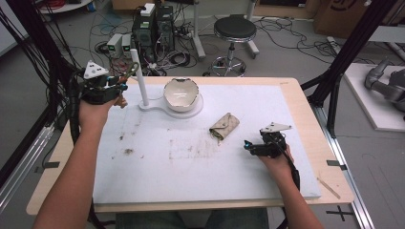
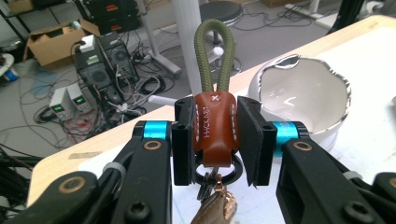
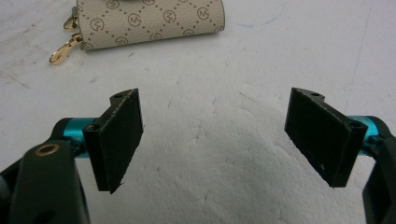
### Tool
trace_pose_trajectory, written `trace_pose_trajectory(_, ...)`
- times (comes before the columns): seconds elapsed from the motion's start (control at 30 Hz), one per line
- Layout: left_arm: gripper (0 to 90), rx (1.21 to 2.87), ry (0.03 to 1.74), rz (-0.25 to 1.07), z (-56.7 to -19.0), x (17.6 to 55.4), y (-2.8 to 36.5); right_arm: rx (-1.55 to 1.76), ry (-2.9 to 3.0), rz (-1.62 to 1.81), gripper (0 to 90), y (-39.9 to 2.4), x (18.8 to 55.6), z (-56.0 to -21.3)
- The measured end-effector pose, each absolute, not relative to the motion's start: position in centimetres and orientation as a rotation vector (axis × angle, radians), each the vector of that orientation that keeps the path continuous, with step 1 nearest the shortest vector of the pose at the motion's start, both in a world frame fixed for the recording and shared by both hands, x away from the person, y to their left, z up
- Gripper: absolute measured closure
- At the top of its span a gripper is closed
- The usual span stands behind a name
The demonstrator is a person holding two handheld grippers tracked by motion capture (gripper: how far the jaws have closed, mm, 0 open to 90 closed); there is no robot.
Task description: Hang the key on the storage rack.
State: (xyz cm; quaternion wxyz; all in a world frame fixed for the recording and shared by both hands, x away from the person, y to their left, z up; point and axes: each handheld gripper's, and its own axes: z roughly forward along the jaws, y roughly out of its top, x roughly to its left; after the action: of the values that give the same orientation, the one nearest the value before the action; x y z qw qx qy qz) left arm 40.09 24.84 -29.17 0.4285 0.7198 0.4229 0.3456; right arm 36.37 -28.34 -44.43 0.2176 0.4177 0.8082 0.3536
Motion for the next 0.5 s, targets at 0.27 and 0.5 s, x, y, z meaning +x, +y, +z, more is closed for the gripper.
trace_pose_trajectory(0.27,68.1,1.800,1.080,0.853,-30.2,40.5,25.0,1.161,2.237,0.979,19.7,-28.3,36.3,-44.4)
trace_pose_trajectory(0.5,57.7,1.788,1.131,0.863,-31.1,40.9,25.3,1.161,2.243,0.973,19.7,-28.2,36.4,-44.5)
